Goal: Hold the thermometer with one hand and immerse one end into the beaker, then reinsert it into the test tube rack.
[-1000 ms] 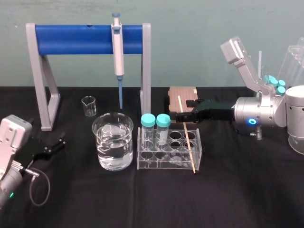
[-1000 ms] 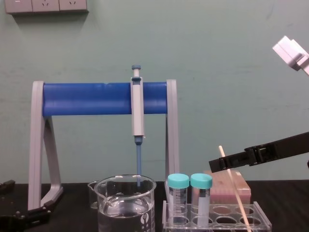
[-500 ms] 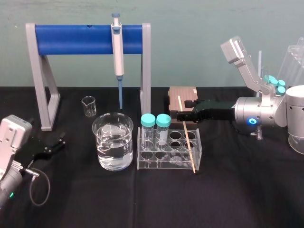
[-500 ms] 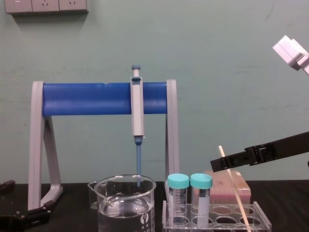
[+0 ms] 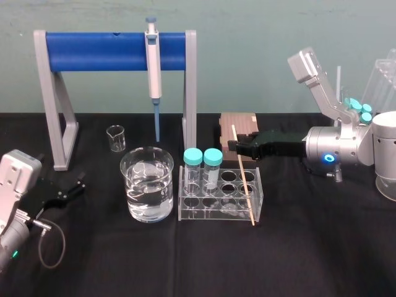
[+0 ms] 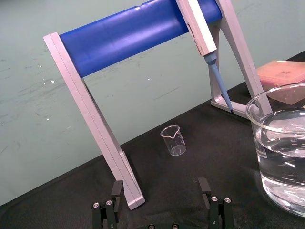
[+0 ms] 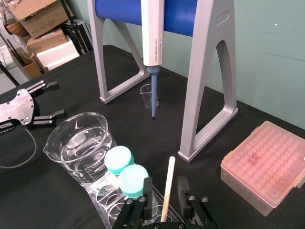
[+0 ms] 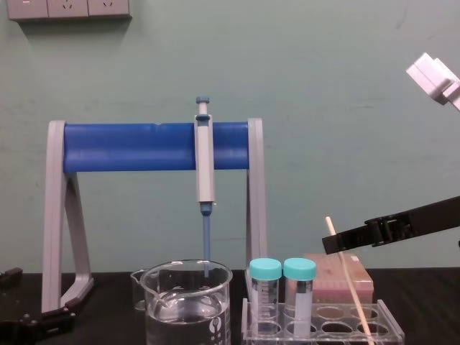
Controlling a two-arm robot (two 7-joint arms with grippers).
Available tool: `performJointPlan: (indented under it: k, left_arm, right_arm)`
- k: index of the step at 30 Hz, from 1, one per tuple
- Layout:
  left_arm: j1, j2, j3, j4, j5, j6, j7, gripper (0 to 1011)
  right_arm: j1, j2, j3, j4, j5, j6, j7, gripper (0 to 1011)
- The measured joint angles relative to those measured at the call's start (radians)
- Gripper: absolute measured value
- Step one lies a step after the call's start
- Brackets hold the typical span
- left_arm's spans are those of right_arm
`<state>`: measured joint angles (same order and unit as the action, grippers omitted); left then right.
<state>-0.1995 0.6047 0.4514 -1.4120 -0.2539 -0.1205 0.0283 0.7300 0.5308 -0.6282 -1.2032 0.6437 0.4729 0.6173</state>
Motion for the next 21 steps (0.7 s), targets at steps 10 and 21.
performJointPlan:
  k: [10,21]
  left_arm:
    - [0.000,0.000,0.000,0.000,0.000,0.000,0.000,1004]
    - [0.000,0.000,0.000,0.000,0.000,0.000,0.000,1004]
  right_arm:
    - [0.000,0.000,0.000,0.000,0.000,-0.001,0.000,57]
    - [0.000,0.000,0.000,0.000,0.000,-0.001,0.000,38]
